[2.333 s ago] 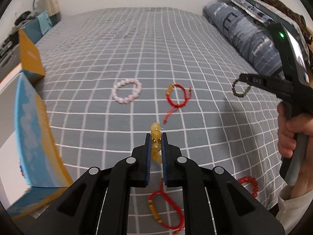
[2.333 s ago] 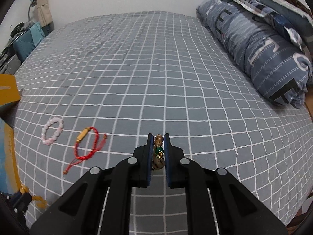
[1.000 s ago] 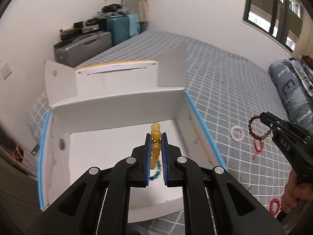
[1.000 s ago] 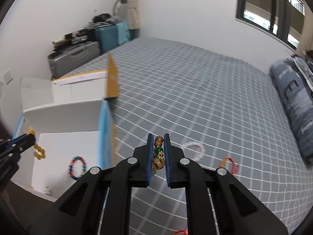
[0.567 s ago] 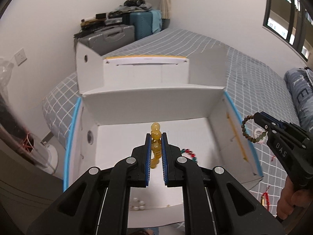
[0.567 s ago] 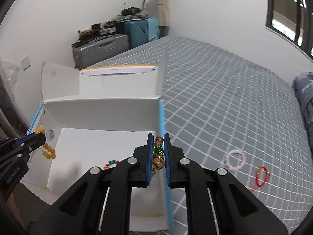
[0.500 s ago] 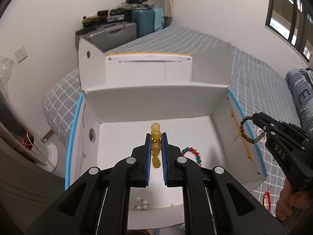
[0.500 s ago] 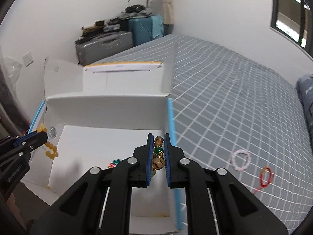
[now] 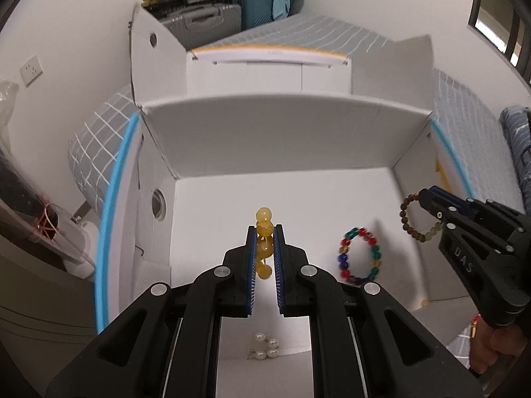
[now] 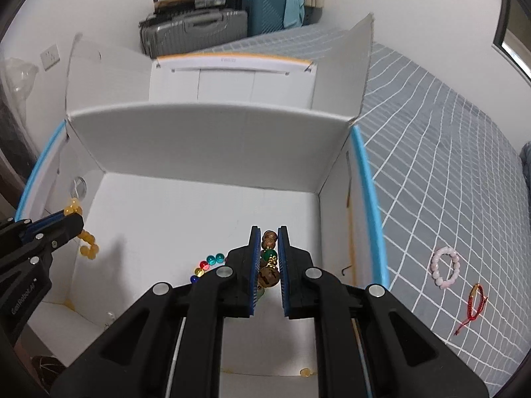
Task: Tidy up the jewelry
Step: 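Open the left gripper releasing yellow beads while the right gripper releases the wooden bracelet, then move both open grippers back over the remaining bracelets on the bed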
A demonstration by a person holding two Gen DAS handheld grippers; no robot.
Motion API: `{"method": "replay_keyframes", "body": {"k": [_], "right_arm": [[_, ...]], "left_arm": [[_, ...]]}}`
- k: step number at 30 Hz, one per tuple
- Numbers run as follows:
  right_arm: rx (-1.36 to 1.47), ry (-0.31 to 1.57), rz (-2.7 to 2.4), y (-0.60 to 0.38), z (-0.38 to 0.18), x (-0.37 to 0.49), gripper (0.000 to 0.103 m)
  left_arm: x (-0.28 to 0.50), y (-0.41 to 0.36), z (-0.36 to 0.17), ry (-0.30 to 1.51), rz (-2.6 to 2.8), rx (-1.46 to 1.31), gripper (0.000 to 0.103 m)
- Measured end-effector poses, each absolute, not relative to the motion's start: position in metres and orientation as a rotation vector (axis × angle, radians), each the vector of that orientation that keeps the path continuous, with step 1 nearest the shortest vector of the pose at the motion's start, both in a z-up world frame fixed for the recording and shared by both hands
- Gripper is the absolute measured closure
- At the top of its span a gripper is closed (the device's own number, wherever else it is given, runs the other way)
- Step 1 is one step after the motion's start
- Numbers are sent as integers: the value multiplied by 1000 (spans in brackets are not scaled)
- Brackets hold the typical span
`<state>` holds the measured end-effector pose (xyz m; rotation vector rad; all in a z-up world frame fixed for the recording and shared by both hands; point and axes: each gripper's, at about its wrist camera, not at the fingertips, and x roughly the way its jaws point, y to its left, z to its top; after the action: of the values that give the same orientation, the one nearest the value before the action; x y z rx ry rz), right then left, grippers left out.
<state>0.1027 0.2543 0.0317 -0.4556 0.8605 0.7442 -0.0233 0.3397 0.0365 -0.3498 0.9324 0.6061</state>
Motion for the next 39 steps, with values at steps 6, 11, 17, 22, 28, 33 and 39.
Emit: {"method": "replay_keyframes", "body": {"k": [6, 11, 17, 22, 28, 33, 39], "right_arm": [[-471, 897, 736, 259, 25, 105, 93], [-476, 920, 731, 262, 23, 108, 93], [-483, 928, 733, 265, 23, 108, 92], [-463, 915, 739, 262, 28, 106, 66], [-387, 837, 733, 244, 50, 100, 30], [-312, 784, 686, 219, 69, 106, 13], [-259, 741, 606, 176, 87, 115, 8]], "left_arm": [[-20, 349, 24, 969, 613, -364, 94], [-20, 351, 23, 969, 620, -366, 94], [-20, 350, 26, 970, 632, -371, 92], [-19, 347, 31, 961, 634, -366, 81], [-22, 340, 43, 920, 648, -357, 55], [-19, 326, 54, 894, 629, -344, 42], [-15, 304, 68, 856, 591, -330, 27]]}}
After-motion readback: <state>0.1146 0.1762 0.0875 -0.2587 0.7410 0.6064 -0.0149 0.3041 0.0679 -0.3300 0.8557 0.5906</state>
